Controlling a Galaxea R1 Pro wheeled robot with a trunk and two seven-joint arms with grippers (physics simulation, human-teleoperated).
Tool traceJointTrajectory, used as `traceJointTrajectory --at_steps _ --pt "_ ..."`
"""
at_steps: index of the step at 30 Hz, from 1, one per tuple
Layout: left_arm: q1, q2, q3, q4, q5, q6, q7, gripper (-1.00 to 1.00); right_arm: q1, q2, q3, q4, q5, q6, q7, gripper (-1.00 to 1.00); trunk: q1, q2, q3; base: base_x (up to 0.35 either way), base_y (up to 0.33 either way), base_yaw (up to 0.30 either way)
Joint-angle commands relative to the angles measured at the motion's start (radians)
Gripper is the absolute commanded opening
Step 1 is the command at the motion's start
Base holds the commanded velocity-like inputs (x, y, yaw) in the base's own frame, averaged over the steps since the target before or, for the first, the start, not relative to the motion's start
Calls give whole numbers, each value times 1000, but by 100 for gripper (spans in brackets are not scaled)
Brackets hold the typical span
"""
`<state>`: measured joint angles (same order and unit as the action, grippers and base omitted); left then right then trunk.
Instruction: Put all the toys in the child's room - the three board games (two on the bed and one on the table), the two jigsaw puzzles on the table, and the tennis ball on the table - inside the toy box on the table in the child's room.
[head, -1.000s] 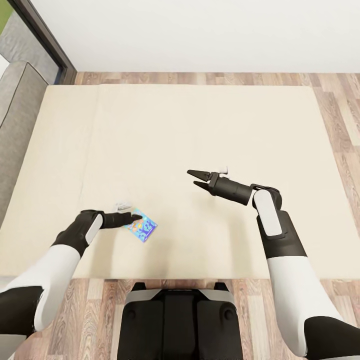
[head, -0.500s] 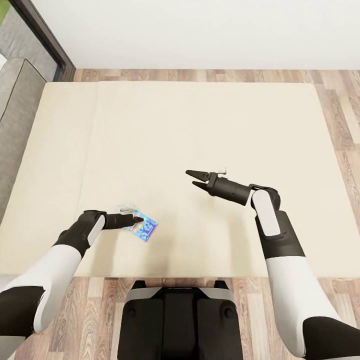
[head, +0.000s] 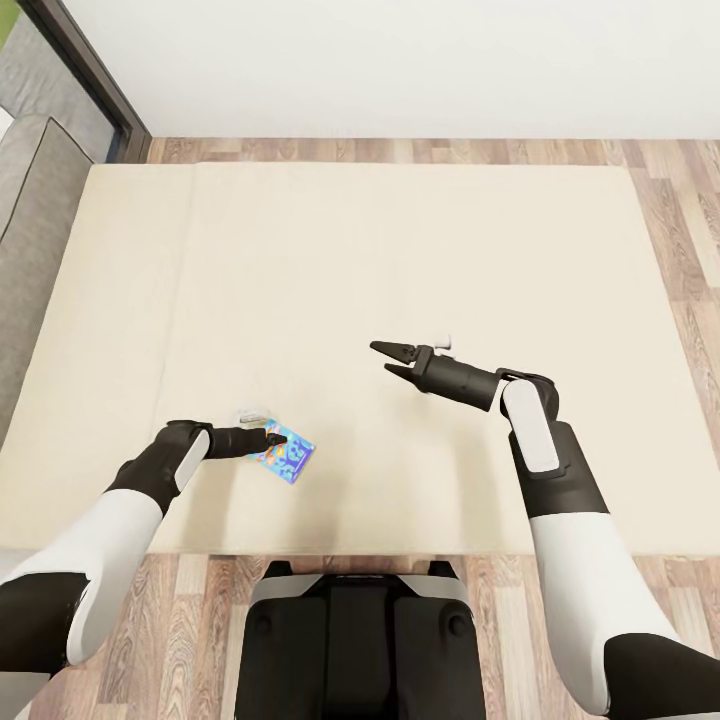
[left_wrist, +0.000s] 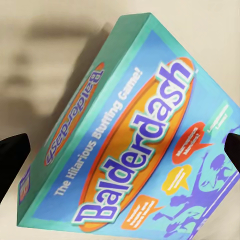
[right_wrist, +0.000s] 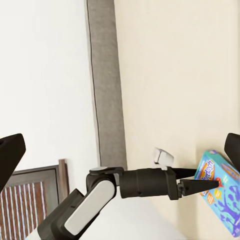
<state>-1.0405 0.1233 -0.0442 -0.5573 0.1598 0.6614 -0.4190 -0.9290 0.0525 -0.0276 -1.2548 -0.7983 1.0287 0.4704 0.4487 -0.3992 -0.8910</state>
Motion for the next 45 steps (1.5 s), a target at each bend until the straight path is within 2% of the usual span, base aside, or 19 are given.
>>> traceJointTrajectory --at_steps 1,17,45 --pt "0 -2 -5 10 32 6 0 100 -1 1 -3 0 8 5 7 100 1 -1 -1 0 0 0" --pt "0 -2 -4 10 34 7 -1 100 -1 1 -3 -3 7 5 2 100 1 -1 -1 0 -114 0" --pt "0 -2 -5 10 35 8 -1 100 -1 1 -3 -8 4 5 1 100 1 -1 -1 -6 -29 0"
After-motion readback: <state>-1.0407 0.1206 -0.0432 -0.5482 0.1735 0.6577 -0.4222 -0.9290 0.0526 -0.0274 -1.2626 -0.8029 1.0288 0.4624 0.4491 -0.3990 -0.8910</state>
